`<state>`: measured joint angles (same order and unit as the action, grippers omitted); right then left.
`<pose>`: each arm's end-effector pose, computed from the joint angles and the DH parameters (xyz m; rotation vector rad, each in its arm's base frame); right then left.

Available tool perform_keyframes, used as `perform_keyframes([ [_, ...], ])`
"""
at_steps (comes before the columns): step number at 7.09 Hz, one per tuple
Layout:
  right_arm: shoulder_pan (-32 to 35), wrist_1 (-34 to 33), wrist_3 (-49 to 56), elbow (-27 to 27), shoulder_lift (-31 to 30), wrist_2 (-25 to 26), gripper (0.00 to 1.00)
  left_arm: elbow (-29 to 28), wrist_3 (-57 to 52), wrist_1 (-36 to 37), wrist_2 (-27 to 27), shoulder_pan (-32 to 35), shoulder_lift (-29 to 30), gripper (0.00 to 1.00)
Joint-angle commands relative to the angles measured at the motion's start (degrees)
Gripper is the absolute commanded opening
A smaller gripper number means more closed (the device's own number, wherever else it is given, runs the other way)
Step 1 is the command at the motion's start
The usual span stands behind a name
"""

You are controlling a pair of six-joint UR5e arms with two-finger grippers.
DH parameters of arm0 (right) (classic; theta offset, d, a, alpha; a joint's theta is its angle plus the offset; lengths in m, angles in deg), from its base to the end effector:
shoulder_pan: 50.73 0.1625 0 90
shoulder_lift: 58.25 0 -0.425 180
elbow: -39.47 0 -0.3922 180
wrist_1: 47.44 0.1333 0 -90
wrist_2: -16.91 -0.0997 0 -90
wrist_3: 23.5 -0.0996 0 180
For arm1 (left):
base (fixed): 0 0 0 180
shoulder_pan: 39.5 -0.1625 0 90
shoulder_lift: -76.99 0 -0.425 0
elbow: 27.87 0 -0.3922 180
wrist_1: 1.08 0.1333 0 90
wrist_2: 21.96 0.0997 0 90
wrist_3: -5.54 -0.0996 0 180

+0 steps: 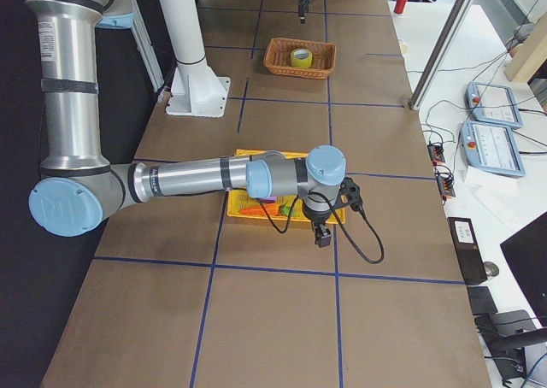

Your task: Move tape to another basket

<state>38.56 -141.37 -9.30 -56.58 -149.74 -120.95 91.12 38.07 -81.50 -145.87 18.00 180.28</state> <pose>0.0535 -0.4810 0.6219 0.1087 -0.8306 -0.2495 0.2119 -0.4773 0.3280 0.1576 0.7830 0.1683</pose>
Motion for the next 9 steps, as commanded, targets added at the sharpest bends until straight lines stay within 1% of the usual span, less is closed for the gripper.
perform_keyframes([
  [1, 2.9, -0.73, -0.05, 2.45, -3.34, -1.8, 1.0, -2.25, -13.68, 0.35, -8.16, 11.19, -5.88, 1.0],
  [2, 2.91, -0.64, -0.48, 1.84, -3.26, -1.71, 1.0, -3.66, -14.68, 0.26, -10.54, 14.8, -8.08, 1.0],
  [3, 2.82, -0.64, -3.27, 2.01, -3.17, -1.62, 1.0, -4.37, -18.0, 0.08, -10.47, 17.79, -11.32, 1.0],
  [4, 2.82, -0.55, -7.82, 1.66, -1.34, -1.62, 1.0, -6.55, -25.6, 0.26, -10.47, 21.39, -13.62, 1.0],
  [5, 2.82, -0.46, -11.35, 1.22, -0.89, -1.71, 1.0, -11.53, -31.94, -0.18, -10.73, 25.43, -13.81, 1.0],
  [6, 2.82, 1.62, -11.56, 1.13, -0.97, -1.62, 1.0, -15.5, -37.84, -0.44, -10.65, 27.99, -13.82, 1.0],
  [7, 2.82, 6.61, -12.69, 2.09, -1.58, -1.36, 1.0, -18.06, -41.72, -0.53, -10.65, 30.11, -13.82, 1.0],
  [9, 2.82, 9.37, -14.55, 3.93, -2.72, -1.62, 1.0, -18.79, -42.91, -0.62, -10.65, 31.36, -14.86, 1.0],
])
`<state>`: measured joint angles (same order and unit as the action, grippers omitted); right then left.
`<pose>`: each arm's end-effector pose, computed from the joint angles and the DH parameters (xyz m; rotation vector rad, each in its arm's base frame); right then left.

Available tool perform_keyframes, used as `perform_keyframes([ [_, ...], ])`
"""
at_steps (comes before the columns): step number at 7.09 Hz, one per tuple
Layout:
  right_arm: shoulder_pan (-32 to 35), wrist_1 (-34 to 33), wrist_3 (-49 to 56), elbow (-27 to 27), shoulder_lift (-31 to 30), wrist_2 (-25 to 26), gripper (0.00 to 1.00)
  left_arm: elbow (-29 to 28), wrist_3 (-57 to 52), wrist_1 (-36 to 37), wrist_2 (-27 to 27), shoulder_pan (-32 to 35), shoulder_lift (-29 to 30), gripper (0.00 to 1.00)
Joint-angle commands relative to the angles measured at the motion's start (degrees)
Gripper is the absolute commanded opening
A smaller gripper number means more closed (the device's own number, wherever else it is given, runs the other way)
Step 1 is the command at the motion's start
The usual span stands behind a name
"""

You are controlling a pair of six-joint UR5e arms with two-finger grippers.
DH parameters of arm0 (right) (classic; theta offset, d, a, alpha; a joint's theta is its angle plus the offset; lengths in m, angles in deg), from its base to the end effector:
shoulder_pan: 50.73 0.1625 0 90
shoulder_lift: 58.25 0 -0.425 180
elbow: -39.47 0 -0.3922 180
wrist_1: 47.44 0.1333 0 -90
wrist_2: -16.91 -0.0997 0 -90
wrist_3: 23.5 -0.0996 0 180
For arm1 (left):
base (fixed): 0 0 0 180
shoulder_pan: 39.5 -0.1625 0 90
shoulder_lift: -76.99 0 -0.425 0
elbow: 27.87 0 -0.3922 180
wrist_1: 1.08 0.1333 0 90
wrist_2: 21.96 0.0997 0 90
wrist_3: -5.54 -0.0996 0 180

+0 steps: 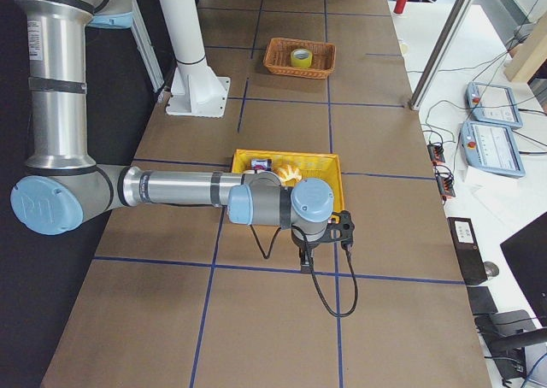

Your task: Move tape to another basket

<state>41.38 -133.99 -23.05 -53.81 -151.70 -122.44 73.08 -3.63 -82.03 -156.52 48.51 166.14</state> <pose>0.0750 -0.4674 0.6470 0.0729 -0.8596 0.0025 -0.0467 -0.4827 0.5878 0.0662 0.7763 0.1920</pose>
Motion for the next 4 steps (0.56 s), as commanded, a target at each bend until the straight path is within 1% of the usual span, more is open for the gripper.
perform_keyframes([
  [1, 0.0, 2.96, -1.24, 1.25, -0.69, -0.22, 1.0, -0.83, -1.2, -0.09, 0.0, 0.85, -0.91, 1.0],
  [2, 0.0, 2.97, -1.33, 1.08, -0.52, -0.48, 1.0, -0.84, -1.2, -0.09, 0.0, 1.28, -1.08, 1.0],
  [4, 0.0, 3.06, -1.33, 1.25, -0.6, -0.57, 1.0, -1.53, -1.29, -1.31, 0.0, 3.03, -3.27, 1.0],
])
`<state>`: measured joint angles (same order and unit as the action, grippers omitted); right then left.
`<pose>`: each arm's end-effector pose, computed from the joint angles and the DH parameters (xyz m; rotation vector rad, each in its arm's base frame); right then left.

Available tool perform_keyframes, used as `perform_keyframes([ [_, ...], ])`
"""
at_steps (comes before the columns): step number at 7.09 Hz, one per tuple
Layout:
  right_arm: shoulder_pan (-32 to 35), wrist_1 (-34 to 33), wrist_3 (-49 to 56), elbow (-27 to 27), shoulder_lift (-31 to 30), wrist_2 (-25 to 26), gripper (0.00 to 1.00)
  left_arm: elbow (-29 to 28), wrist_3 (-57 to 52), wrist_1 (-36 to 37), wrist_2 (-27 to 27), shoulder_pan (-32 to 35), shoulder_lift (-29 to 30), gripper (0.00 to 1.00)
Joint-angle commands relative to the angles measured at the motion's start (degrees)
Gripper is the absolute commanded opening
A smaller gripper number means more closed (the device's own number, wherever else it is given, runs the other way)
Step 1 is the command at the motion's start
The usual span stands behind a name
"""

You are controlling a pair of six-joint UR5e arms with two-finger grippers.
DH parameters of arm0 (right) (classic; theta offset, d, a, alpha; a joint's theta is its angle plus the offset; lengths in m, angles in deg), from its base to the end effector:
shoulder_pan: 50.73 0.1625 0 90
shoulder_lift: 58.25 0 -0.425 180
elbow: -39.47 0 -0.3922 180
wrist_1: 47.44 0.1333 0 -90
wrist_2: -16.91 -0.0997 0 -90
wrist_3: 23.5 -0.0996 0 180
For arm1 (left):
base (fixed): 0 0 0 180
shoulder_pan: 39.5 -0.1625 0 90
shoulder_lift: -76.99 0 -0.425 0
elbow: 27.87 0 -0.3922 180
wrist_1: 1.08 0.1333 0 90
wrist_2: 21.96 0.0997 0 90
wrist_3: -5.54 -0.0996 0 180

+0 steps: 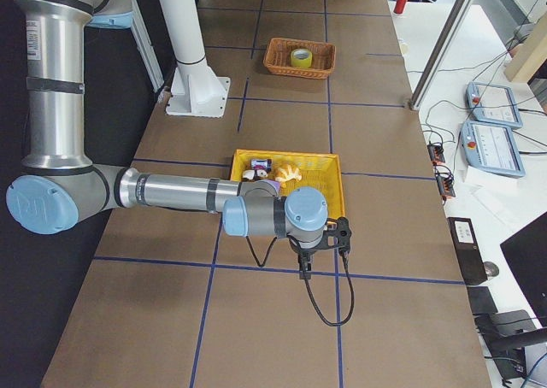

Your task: Move tape to another basket

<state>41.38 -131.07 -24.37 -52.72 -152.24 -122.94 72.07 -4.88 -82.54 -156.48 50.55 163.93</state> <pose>0.0743 -0.4645 0.6549 0.0841 -0.8687 0.0140 -0.0639 -0.4642 0.6138 0.0436 0.7771 0.1605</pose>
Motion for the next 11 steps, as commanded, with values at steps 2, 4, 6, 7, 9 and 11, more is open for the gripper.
perform_keyframes([
  [2, 0.0, 0.31, 0.17, -0.27, -0.05, 0.11, 1.0, -8.05, 0.3, -9.45, -0.91, 1.18, -1.51, 1.0],
  [4, 0.0, 0.13, -0.01, 0.08, -0.14, -0.07, 1.0, -8.53, 0.83, -9.34, -2.15, 1.18, -1.07, 1.0],
  [6, 0.0, 0.13, -0.01, -0.01, -0.14, -0.24, 1.0, -8.53, 1.01, -8.98, -2.06, 1.1, -0.89, 1.0],
  [7, 0.0, 0.13, -0.01, -0.01, -0.14, -0.25, 1.0, -8.44, 1.1, -8.89, -2.06, 1.18, -0.89, 1.0],
  [9, 0.0, 0.13, 0.08, 0.08, -0.14, -0.16, 1.0, -8.0, 3.29, -8.98, -1.97, 1.18, -0.98, 1.0],
  [11, 0.0, 0.13, 0.08, 0.16, -0.14, -0.16, 1.0, -7.83, 3.9, -9.07, -2.06, 1.18, -0.89, 1.0],
])
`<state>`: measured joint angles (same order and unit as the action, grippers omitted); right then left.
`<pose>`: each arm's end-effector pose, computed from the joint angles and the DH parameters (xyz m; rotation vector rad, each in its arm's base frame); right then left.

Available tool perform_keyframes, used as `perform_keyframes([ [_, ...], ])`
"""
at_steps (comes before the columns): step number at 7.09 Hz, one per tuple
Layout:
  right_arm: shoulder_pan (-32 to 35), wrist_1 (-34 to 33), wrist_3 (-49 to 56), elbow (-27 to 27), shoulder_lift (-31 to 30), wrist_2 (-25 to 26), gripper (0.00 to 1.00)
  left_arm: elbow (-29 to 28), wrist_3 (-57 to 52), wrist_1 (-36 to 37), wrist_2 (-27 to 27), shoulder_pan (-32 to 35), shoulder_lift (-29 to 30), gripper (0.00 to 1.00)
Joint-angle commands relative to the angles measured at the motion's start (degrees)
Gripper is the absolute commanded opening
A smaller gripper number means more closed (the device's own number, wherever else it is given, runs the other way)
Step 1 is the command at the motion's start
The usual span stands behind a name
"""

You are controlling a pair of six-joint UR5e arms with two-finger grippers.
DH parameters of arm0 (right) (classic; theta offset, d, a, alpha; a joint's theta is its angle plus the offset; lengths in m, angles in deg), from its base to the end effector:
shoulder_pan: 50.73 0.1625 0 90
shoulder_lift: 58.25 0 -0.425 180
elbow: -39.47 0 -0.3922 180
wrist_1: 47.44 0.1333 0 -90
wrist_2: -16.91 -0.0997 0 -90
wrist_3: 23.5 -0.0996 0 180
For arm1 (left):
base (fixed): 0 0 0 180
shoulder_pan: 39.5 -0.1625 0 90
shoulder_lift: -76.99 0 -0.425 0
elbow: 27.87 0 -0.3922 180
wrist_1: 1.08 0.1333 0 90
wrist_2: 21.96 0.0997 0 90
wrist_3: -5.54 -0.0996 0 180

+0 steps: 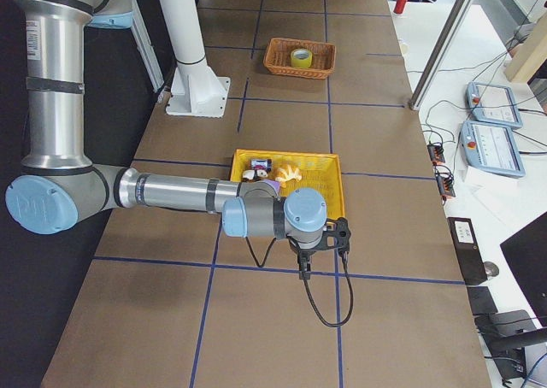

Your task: Move tape to another basket

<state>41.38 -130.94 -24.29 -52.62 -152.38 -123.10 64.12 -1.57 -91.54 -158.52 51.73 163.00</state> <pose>0.0741 -0.4633 0.6564 0.0829 -0.8715 0.0134 -0.0708 -0.4588 0.6713 0.0338 0.8125 0.0860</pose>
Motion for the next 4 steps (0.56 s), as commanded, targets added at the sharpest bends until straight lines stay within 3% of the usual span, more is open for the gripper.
perform_keyframes([
  [1, 0.0, 0.0, 0.0, -0.02, 0.0, 0.0, 1.0, 0.04, 0.61, -0.07, -0.02, 0.0, 0.03, 1.0],
  [4, 0.0, 0.09, 0.09, 0.24, -0.09, 0.18, 1.0, 0.04, 0.61, -0.07, 0.06, 0.0, 0.03, 1.0],
])
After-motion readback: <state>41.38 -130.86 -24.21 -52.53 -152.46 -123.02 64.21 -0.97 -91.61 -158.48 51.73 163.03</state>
